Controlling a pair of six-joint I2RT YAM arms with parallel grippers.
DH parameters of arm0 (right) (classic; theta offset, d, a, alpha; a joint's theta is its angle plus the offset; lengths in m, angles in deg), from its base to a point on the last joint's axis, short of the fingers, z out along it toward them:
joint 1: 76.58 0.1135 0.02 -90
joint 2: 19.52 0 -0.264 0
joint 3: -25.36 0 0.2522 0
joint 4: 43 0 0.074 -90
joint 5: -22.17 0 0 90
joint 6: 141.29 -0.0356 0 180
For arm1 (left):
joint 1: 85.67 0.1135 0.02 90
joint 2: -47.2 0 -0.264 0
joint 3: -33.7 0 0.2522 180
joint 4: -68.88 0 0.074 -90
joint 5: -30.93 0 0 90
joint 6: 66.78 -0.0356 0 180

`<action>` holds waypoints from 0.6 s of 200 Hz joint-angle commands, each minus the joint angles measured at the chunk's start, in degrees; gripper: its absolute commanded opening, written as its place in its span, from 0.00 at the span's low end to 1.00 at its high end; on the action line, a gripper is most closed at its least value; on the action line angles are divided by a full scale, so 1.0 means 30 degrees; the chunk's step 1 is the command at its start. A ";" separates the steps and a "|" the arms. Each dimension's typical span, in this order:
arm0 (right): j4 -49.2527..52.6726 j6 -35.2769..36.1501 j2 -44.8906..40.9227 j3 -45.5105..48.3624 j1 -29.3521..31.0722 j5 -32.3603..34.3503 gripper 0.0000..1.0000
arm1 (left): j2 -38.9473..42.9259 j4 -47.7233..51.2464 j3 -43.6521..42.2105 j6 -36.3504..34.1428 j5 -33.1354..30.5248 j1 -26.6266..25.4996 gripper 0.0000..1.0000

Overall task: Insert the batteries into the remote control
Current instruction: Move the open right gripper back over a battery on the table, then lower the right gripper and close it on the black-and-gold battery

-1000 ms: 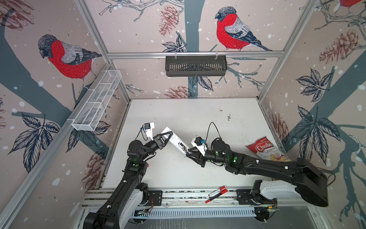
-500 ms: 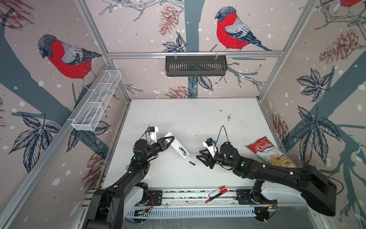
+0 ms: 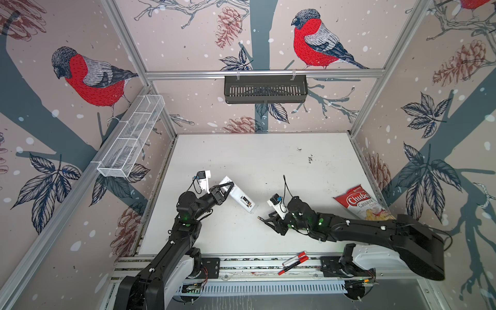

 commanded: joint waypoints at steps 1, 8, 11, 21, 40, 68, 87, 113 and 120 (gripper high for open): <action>0.1494 0.1310 0.1313 -0.1017 -0.0192 -0.0201 0.42 | 0.0621 0.0911 0.0075 -0.0550 -0.0451 0.0086 0.00; 0.1691 0.1504 0.1789 -0.1295 -0.0251 -0.0251 0.42 | 0.0840 0.1106 0.0024 -0.0579 -0.0477 0.0140 0.00; 0.1803 0.1566 0.2026 -0.1435 -0.0277 -0.0303 0.42 | 0.0949 0.1160 0.0017 -0.0601 -0.0465 0.0144 0.00; 0.2022 0.1817 0.2650 -0.1777 -0.0324 -0.0412 0.41 | 0.1292 0.1548 -0.0007 -0.0623 -0.0506 0.0224 0.00; 0.2392 0.2203 0.3615 -0.2360 -0.0295 -0.0623 0.40 | 0.2038 0.2480 0.0003 -0.0722 -0.0451 0.0484 0.00; 0.2755 0.2573 0.4730 -0.3168 -0.0058 -0.0615 0.38 | 0.3254 0.3976 -0.0012 -0.1068 -0.0352 0.1184 0.00; 0.3098 0.2668 0.5508 -0.3745 0.0019 -0.0390 0.36 | 0.3636 0.4496 -0.0040 -0.1160 -0.0032 0.1723 0.00; 0.3584 0.2804 0.6176 -0.4333 0.0268 0.0157 0.34 | 0.3924 0.4407 -0.0181 -0.0967 0.0110 0.1901 0.00; 0.3821 0.2832 0.6346 -0.4507 0.0338 0.0450 0.33 | 0.3920 0.4378 -0.0187 -0.0960 0.0133 0.1905 0.00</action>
